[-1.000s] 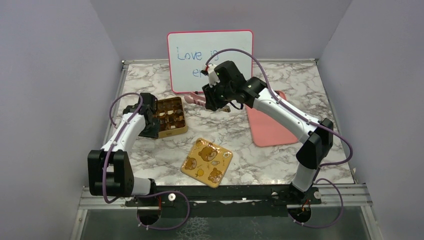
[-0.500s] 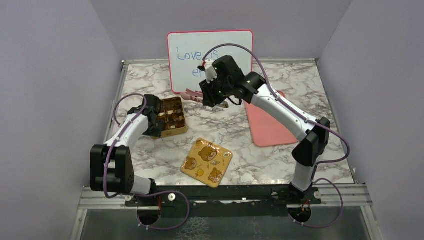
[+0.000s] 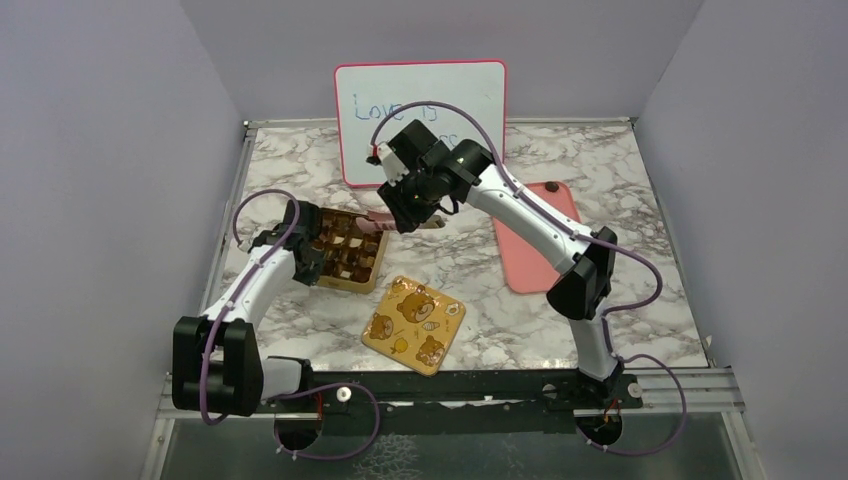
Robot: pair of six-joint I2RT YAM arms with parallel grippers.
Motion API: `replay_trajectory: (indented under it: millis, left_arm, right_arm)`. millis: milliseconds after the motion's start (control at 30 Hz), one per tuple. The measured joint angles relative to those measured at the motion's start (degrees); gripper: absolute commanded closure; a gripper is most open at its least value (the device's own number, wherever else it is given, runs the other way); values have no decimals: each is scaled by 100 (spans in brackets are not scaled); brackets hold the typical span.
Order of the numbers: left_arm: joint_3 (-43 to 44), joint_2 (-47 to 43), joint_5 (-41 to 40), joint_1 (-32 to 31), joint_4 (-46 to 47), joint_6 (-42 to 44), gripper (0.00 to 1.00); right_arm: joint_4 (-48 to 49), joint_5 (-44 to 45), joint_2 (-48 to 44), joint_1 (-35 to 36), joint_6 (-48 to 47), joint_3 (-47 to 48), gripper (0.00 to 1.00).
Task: Pack the chocolate
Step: Adjust the packing box at the center of the board.
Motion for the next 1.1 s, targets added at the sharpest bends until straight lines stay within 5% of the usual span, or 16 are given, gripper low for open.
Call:
replay_trajectory:
  millis: [433,1100]
  left_arm:
    - [-2,-55,-479,-334,162,1191,92]
    - [-2,-57,-704,-472,264,1432,91]
  right_arm:
    - [-769,4,201,295,2,-39,60]
    - [-835,-48,715,313,2,-33,63]
